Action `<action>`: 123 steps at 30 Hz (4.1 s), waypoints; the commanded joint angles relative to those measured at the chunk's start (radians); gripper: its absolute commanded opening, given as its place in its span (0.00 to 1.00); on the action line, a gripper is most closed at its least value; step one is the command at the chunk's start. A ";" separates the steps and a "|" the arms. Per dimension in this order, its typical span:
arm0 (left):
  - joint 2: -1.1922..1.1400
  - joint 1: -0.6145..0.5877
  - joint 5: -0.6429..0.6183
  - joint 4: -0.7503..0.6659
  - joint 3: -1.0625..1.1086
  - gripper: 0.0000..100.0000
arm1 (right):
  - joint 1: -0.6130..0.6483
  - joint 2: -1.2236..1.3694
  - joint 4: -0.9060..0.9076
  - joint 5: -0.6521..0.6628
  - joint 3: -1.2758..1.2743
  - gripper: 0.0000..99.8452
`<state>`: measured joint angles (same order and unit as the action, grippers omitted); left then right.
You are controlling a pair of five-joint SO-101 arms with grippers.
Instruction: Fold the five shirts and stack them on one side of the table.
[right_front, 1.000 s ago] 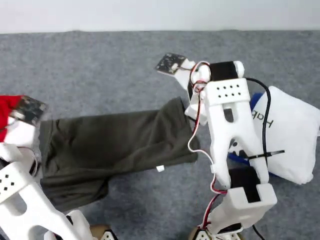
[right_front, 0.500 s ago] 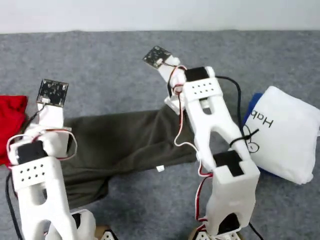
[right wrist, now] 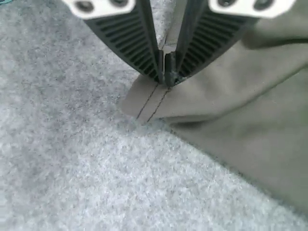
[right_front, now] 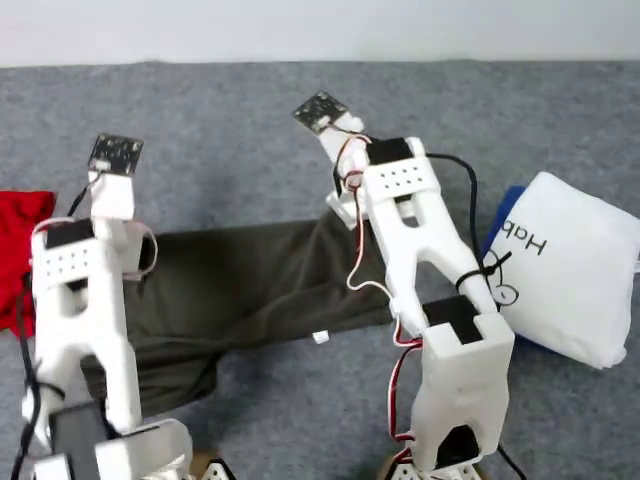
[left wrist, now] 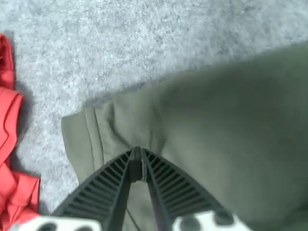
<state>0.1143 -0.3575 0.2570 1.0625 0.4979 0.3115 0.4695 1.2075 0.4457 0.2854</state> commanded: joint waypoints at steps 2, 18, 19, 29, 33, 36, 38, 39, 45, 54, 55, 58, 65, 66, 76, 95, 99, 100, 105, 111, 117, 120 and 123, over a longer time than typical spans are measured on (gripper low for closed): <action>-0.149 -0.002 -0.008 0.011 -0.137 0.01 | 0.007 0.047 -0.012 -0.012 0.009 0.01; -0.454 -0.264 0.071 0.032 -0.332 0.01 | -0.157 0.323 0.214 -0.006 0.287 0.01; -0.450 -0.267 0.071 0.034 -0.332 0.01 | -0.165 0.329 0.228 -0.006 0.308 0.01; -0.180 -0.176 0.069 0.135 -0.326 0.01 | -0.108 0.265 0.435 -0.006 0.519 0.01; -0.058 -0.106 0.069 0.189 -0.326 0.01 | -0.050 0.225 0.521 -0.006 0.617 0.01; -0.031 -0.063 0.066 0.192 -0.315 0.01 | -0.021 0.228 0.498 -0.006 0.658 0.01; -0.040 -0.041 0.063 0.167 -0.288 0.01 | -0.015 0.257 0.444 -0.006 0.658 0.01; -0.049 -0.029 0.063 0.147 -0.266 0.01 | -0.015 0.278 0.417 -0.008 0.658 0.01; -0.077 -0.032 0.061 0.138 -0.214 0.01 | -0.058 0.470 0.374 -0.012 0.663 0.01; 0.089 -0.086 0.064 0.172 -0.213 0.01 | -0.124 0.496 0.590 -0.014 0.787 0.01; 0.107 -0.086 0.063 0.180 -0.216 0.01 | -0.120 0.483 0.590 -0.014 0.796 0.01; 0.157 -0.089 0.061 0.203 -0.214 0.01 | -0.091 0.418 0.591 -0.015 0.801 0.01; 0.253 -0.233 0.061 0.285 -0.211 0.01 | 0.031 0.193 0.590 -0.058 0.606 0.01; 0.259 -0.275 0.066 0.290 -0.211 0.01 | 0.059 0.160 0.590 -0.057 0.571 0.01; 0.189 -0.601 0.196 0.284 -0.216 0.01 | 0.437 0.087 0.588 -0.006 0.468 0.03; 0.170 -0.845 0.239 0.285 -0.217 0.01 | 0.935 0.093 0.433 -0.014 0.428 0.10; 0.170 -0.850 0.239 0.287 -0.217 0.01 | 0.966 0.148 0.374 -0.015 0.431 0.10; 0.170 -0.850 0.239 0.288 -0.217 0.01 | 0.974 0.165 0.363 -0.015 0.431 0.10; 0.170 -0.850 0.238 0.285 -0.216 0.01 | 1.001 0.216 0.318 -0.015 0.433 0.10; 0.170 -0.848 0.235 0.285 -0.211 0.01 | 0.997 0.280 0.223 -0.014 0.433 0.10; 0.170 -0.847 0.235 0.285 -0.211 0.01 | 0.894 0.309 0.082 -0.014 0.433 0.10; 0.170 -0.844 0.235 0.284 -0.211 0.01 | 0.834 0.320 0.015 -0.014 0.433 0.10; 0.169 -0.844 0.235 0.284 -0.209 0.01 | 0.785 0.323 -0.035 -0.014 0.433 0.10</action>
<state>0.2800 -1.2045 0.4856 1.3449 0.2908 1.1554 0.8055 1.2229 0.4304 0.7104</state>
